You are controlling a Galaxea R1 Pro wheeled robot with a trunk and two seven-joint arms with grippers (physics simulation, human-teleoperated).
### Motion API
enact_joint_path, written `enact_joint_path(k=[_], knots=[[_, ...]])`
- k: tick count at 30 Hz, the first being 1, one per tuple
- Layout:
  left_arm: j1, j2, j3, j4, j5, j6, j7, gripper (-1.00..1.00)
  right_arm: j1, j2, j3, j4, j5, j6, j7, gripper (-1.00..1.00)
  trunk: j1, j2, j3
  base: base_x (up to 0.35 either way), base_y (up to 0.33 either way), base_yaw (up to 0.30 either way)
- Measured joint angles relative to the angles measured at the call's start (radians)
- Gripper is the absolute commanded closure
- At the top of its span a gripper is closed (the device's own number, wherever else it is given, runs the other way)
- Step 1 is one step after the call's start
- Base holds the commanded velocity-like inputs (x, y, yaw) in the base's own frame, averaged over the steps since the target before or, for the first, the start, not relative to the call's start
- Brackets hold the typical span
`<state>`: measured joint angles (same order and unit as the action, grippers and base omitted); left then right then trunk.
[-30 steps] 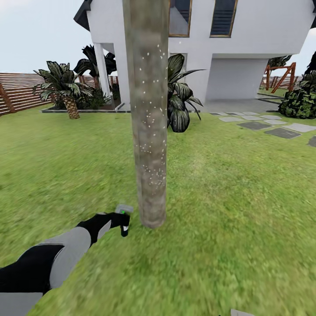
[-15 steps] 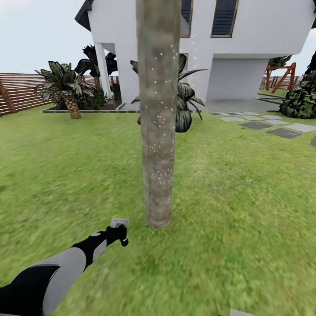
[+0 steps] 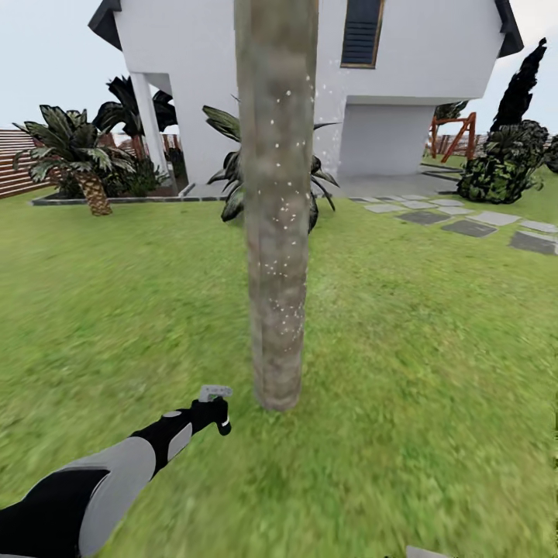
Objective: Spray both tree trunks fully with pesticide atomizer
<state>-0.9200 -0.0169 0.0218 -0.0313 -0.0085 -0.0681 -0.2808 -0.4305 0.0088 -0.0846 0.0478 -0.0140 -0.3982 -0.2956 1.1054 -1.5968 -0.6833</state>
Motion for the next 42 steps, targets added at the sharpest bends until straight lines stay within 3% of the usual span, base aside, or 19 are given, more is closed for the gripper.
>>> enact_joint_path(k=[18,23,25,28,31,42], knots=[[0.008,-0.002,0.000,0.000,0.000,0.001,0.000,1.00,0.000,0.000,0.000,0.000,0.000,0.000,0.000,-1.00,0.000,0.000,0.000,0.021,0.340,-0.292],[0.008,-0.002,-0.001,0.000,-0.001,0.000,0.000,1.00,0.000,0.000,0.000,0.000,0.000,0.000,0.000,-1.00,0.000,0.000,0.000,0.000,0.124,-0.086],[0.011,-0.014,-0.002,0.000,-0.001,-0.001,-0.001,1.00,0.000,0.000,-0.001,0.000,0.000,0.000,-0.001,-1.00,0.000,0.000,0.000,0.000,0.019,-0.069],[0.015,-0.059,-0.002,0.000,-0.002,-0.002,-0.001,1.00,0.000,-0.002,-0.001,0.000,0.000,0.000,-0.001,-1.00,0.000,0.000,0.000,0.000,0.005,-0.214],[0.019,-0.076,-0.002,0.000,-0.003,-0.002,0.002,1.00,0.000,-0.003,0.000,0.000,0.000,0.000,-0.001,-1.00,0.000,0.000,0.000,0.000,0.001,-0.278],[0.021,-0.079,-0.002,0.000,-0.004,-0.001,0.002,1.00,0.000,0.000,0.000,0.000,0.000,0.000,0.000,-1.00,0.000,0.000,0.000,-0.045,0.163,-0.164]])
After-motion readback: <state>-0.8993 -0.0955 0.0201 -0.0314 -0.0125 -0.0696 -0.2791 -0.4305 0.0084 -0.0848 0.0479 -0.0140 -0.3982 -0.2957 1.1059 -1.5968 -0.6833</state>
